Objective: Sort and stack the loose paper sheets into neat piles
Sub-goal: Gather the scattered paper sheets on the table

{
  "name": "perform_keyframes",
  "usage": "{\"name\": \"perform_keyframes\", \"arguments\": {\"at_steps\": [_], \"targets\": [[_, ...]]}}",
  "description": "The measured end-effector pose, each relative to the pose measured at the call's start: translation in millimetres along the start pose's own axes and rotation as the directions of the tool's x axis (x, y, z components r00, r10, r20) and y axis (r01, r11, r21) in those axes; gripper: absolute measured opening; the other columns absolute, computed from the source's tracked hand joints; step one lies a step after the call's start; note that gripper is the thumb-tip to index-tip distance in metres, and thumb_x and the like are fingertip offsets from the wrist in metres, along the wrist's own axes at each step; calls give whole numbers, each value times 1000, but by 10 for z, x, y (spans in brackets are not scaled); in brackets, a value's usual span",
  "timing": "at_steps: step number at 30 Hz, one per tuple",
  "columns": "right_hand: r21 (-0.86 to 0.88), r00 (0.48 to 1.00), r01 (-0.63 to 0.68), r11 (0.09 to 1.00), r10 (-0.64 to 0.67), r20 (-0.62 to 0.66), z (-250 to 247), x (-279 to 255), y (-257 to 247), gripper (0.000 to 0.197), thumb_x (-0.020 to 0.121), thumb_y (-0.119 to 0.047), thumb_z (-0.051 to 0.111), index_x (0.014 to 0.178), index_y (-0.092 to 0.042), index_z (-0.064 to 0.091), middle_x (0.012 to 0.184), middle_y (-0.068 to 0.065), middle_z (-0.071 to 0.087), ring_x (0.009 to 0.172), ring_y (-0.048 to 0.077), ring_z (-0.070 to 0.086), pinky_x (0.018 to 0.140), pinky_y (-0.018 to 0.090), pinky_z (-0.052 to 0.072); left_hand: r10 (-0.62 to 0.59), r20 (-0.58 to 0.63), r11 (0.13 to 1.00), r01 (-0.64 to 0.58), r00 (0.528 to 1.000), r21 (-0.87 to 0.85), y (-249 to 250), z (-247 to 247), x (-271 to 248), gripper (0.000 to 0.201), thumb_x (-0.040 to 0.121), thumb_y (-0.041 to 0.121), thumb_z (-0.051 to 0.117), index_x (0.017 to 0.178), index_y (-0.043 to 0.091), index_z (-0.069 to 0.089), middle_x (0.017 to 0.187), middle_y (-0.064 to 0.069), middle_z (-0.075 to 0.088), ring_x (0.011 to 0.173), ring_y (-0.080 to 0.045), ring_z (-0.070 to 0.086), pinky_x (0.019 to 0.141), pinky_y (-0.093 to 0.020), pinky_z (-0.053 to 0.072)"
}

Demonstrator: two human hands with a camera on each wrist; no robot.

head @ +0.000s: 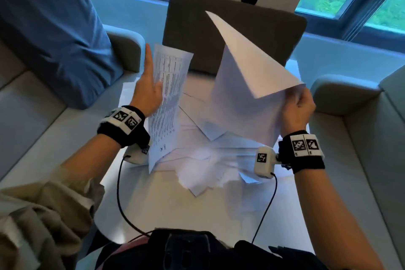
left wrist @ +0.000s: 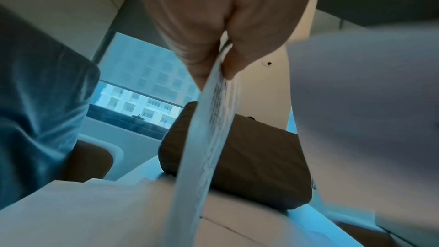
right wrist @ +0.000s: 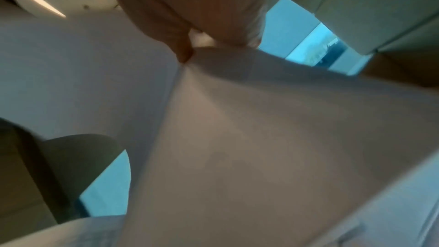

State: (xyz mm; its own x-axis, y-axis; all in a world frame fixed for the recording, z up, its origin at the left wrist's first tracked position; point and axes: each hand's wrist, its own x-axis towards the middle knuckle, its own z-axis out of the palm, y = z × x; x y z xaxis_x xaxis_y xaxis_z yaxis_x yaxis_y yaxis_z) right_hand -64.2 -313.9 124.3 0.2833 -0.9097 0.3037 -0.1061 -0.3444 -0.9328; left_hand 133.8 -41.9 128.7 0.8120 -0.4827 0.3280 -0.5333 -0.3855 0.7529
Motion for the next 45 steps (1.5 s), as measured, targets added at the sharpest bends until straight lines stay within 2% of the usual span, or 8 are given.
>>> {"name": "perform_keyframes", "arguments": {"at_steps": [5, 9, 12, 17, 22, 30, 41, 45], "targets": [[68, 966, -170, 983, 153, 208, 182, -103, 15, 19, 93, -24, 55, 94, -6, 62, 86, 2, 64, 73, 10, 57, 67, 24, 48, 225, -94, 973, -229, 970, -34, 20, 97, 60, 66, 85, -11, 38, 144, 19, 34, 135, -19, 46, 118, -31, 52, 103, -23, 41], [51, 862, -257, 965, 204, 465, 400, -249, 72, 15, 92, -16, 58, 105, -12, 64, 100, 9, 69, 84, 18, 65, 78, 32, 55, 46, 17, 985, -43, 999, -169, 36, 55, 142, 36, 96, 10, 40, 128, 13, 58, 136, -9, 52, 128, -19, 48, 104, -11, 34], [-110, 791, -107, 988, 152, 593, 598, -348, 91, 12, 91, -16, 60, 96, -7, 64, 89, 7, 67, 73, 16, 60, 68, 30, 51, -50, 147, 898, 109, 988, -425, 124, -24, 96, 50, 93, 47, 37, 121, 12, 59, 120, -5, 62, 109, -13, 58, 98, -33, 45], [-219, 723, -29, 975, 172, 670, 996, -485, 160, 18, 89, -18, 60, 88, -1, 64, 80, 11, 64, 71, 21, 58, 67, 37, 50, -22, 243, 897, 127, 970, -423, 112, -112, -88, 93, 54, 85, 59, 118, 18, 55, 108, 0, 63, 96, -14, 62, 80, -19, 49], [-227, 631, -137, 964, 261, 730, 1346, -644, 308, 37, 91, -37, 56, 83, -2, 63, 77, 5, 62, 69, 21, 56, 66, 34, 47, -21, 23, 999, 20, 1000, 47, -192, -230, -111, 49, 79, 15, 71, 125, 3, 57, 112, -16, 65, 98, -28, 62, 80, -18, 40], [-707, 562, 396, 587, 454, 692, 1533, -756, 934, 73, 72, -44, 75, 132, -17, 44, 146, 13, 26, 134, 37, 26, 106, 52, 34, -13, 68, 988, 3, 998, 154, -561, -511, -84, 48, 77, 19, 55, 122, 4, 59, 109, -20, 67, 98, -34, 63, 86, -34, 47], [-671, 502, 607, 427, 448, 740, 1527, -716, 988, 28, 93, -18, 45, 118, -11, 52, 121, 17, 49, 107, 40, 53, 88, 44, 44, 90, -16, 987, -87, 996, 137, -550, -478, -171, 41, 81, 2, 61, 122, 1, 59, 109, -19, 67, 95, -34, 65, 82, -18, 39], [-649, 524, 487, 585, 399, 752, 1316, -538, 876, 34, 101, -26, 36, 106, -9, 65, 105, 20, 64, 85, 31, 56, 69, 29, 37, 108, -26, 984, -103, 994, 142, -507, -441, -206, 41, 82, -4, 61, 123, -3, 57, 112, -23, 65, 97, -37, 64, 83, -11, 34]]}}
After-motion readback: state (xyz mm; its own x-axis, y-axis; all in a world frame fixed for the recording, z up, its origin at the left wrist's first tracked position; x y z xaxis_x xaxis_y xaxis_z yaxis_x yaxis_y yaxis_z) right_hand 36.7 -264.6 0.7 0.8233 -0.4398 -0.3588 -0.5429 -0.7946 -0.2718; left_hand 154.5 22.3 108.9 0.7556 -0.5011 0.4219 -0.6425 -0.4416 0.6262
